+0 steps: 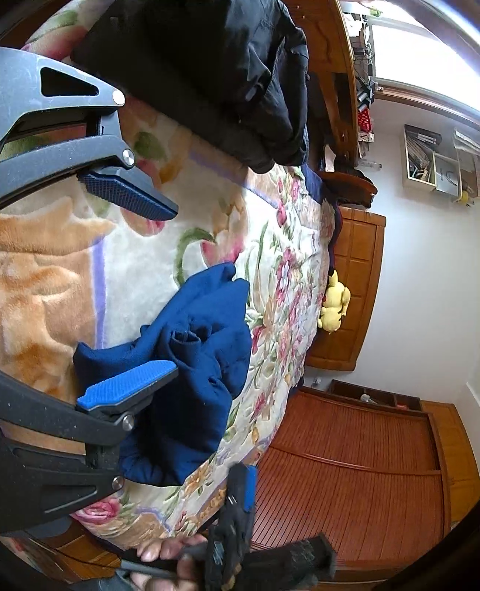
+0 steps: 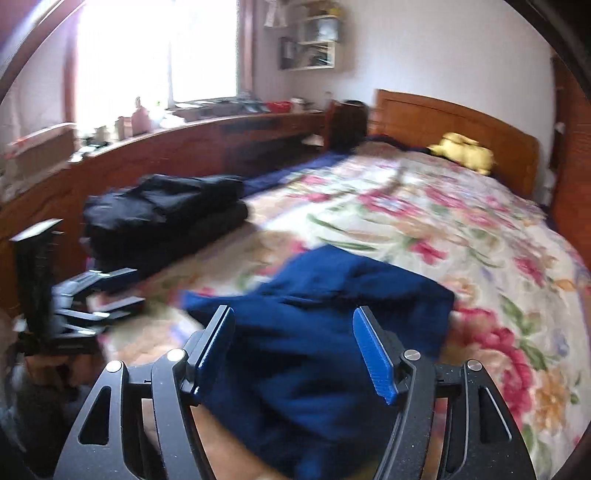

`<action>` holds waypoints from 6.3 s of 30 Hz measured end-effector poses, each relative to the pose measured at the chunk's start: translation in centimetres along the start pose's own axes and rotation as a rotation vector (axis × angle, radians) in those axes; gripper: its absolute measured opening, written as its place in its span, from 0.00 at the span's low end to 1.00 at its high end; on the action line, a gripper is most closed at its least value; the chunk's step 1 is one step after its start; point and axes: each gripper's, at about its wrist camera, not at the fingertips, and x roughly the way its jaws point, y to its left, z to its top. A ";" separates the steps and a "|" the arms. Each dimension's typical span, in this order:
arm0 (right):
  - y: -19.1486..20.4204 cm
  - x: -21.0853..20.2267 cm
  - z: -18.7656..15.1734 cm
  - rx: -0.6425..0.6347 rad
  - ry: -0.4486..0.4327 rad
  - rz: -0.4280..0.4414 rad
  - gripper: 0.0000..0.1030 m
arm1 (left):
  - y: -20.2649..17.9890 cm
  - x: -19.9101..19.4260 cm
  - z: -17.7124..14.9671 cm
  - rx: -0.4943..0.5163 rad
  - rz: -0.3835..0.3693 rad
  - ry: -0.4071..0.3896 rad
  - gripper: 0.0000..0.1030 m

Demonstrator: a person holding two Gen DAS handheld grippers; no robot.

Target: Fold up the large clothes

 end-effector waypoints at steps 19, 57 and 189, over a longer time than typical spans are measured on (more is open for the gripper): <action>0.1 6.2 -8.2 0.016 0.154 0.034 0.50 | -2.3 1.1 -0.1 0.047 -0.027 0.012 0.77; -2.9 21.9 5.0 -0.070 0.368 0.136 0.08 | -2.1 3.1 -1.6 0.080 0.001 0.118 0.77; 15.6 28.7 20.4 -0.220 -0.070 0.259 0.78 | 27.5 -11.4 7.1 -0.066 0.470 -0.006 0.39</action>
